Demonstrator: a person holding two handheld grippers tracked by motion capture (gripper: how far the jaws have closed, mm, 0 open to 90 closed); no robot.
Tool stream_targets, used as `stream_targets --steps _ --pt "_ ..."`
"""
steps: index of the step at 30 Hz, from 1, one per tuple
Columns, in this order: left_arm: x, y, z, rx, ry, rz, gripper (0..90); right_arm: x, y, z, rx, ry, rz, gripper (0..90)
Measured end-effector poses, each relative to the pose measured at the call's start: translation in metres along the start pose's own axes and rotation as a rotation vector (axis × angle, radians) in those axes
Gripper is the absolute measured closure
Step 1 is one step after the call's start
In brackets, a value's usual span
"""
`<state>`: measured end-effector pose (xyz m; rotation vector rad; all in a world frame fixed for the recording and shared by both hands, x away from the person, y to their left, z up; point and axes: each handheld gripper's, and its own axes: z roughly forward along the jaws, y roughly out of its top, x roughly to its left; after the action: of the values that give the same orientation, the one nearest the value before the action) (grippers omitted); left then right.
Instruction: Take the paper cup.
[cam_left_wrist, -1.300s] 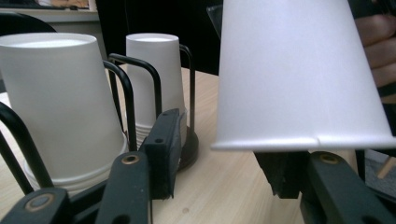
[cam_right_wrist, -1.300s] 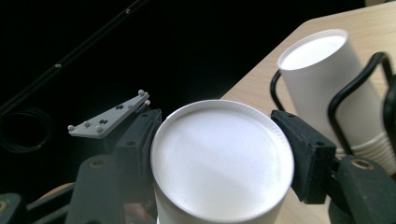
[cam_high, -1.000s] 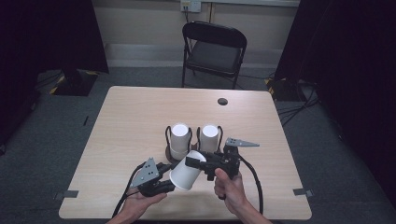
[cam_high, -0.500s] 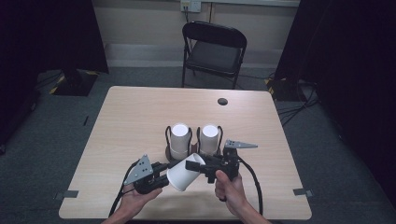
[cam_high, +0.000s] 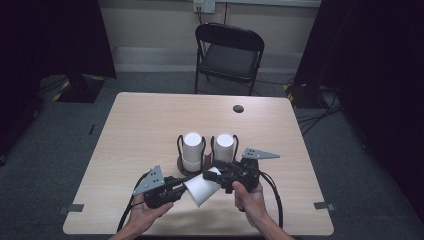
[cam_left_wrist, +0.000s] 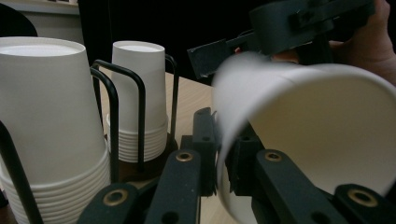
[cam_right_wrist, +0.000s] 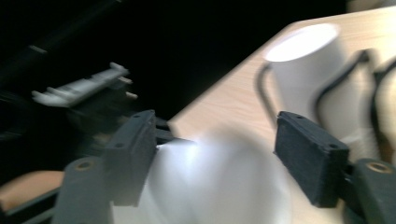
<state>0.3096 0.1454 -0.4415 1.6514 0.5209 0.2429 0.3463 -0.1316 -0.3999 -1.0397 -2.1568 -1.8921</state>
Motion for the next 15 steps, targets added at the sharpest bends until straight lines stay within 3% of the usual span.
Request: stream_targets --steps 3,6,10,15 --pt "0.0003 -0.0005 -0.0008 0.028 0.0 -0.01 84.4 -0.0028 -0.0013 -0.0009 0.002 0.001 0.011 30.6" --pt "0.0006 0.0009 -0.0012 0.052 -0.021 -0.027 85.2 -0.0022 -0.002 -0.0001 0.011 -0.006 -0.003 30.6" --pt "0.0038 0.0011 -0.0028 0.082 -0.012 -0.055 85.2 -0.0018 -0.002 0.0011 0.016 -0.015 -0.015 30.7" --pt "0.0062 0.0032 -0.0058 0.095 -0.01 -0.083 85.2 0.0018 -0.0019 0.0006 0.034 -0.04 -0.073 30.7"
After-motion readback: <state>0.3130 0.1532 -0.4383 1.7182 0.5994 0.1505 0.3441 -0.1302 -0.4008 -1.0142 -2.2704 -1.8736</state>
